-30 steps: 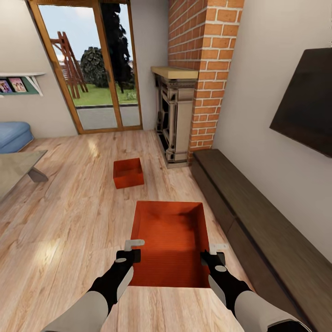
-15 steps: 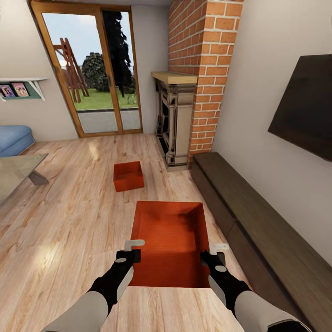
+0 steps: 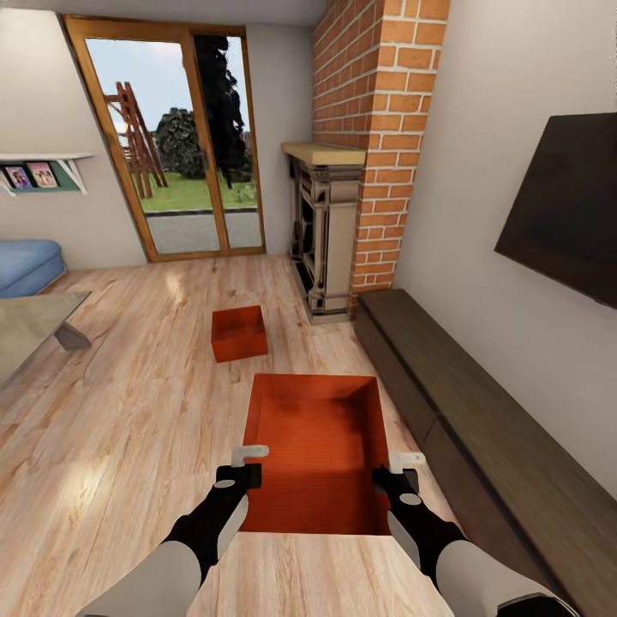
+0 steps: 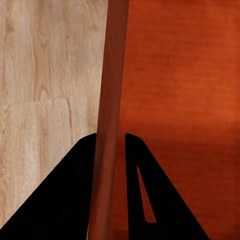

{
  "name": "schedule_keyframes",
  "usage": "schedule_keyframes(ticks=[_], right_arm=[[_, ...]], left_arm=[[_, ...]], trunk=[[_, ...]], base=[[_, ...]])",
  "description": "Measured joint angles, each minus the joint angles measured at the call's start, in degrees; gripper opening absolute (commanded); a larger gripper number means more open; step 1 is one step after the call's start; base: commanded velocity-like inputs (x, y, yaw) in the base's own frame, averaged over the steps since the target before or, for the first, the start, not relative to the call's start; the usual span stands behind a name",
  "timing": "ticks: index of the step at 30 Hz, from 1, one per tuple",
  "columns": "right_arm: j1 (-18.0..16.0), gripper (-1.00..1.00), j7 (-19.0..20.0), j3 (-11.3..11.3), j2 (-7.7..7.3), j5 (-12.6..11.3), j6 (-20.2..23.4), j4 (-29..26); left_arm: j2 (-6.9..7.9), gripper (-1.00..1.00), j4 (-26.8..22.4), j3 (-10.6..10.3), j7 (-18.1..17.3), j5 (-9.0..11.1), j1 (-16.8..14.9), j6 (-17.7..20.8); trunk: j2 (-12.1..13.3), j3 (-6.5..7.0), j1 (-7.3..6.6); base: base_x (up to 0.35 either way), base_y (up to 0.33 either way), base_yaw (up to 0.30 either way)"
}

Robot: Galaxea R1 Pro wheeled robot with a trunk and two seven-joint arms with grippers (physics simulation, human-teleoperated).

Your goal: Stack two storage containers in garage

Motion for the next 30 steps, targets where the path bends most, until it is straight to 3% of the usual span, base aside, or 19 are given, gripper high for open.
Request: schedule_keyframes(ticks=[30], right_arm=[[0.0,-1.00,0.0,0.0,0.00,0.0,0.0,0.0]], left_arm=[[0.00,-1.00,0.1,0.0,0.0,0.0,0.0,0.0]], trunk=[[0.0,2.75,0.00]], base=[[0.000,0.000,0.000]])
